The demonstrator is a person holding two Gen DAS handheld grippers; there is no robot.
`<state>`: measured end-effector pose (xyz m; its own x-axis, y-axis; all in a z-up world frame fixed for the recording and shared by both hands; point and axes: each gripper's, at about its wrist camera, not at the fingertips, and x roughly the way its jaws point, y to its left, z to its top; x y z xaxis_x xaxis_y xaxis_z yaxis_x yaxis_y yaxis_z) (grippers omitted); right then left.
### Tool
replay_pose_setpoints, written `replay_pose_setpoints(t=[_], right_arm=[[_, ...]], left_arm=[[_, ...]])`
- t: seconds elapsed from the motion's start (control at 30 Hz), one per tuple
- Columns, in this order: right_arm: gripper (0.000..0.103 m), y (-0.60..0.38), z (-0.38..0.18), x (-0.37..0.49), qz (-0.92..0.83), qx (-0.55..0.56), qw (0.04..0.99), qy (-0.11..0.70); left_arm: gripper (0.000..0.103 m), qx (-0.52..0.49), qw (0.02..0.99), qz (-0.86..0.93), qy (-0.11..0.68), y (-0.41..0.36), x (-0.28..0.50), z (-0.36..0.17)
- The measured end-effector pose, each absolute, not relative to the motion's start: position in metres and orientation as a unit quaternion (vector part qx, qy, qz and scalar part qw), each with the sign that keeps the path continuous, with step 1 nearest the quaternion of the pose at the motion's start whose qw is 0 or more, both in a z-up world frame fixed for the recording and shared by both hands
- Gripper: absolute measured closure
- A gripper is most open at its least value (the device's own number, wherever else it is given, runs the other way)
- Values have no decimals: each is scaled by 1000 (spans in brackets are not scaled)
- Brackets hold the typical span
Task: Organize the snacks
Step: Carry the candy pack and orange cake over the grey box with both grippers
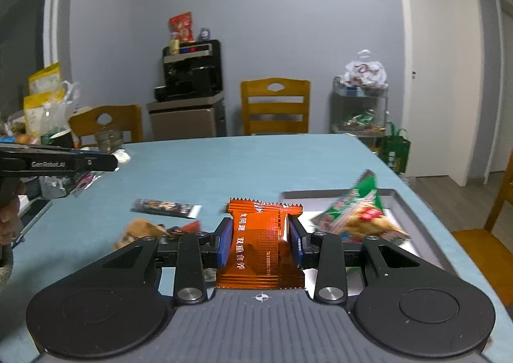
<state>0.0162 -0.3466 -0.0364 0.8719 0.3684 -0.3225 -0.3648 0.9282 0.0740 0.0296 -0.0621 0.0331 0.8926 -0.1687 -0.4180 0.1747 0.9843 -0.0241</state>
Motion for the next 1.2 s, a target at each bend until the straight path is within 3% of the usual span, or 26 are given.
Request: replay_pose_setpoints(t=[1.2], right_arm=[[65,-460,-77,6,139,67,973,172]], left_arm=[[92,95,938,-231,241,-244,51,14]])
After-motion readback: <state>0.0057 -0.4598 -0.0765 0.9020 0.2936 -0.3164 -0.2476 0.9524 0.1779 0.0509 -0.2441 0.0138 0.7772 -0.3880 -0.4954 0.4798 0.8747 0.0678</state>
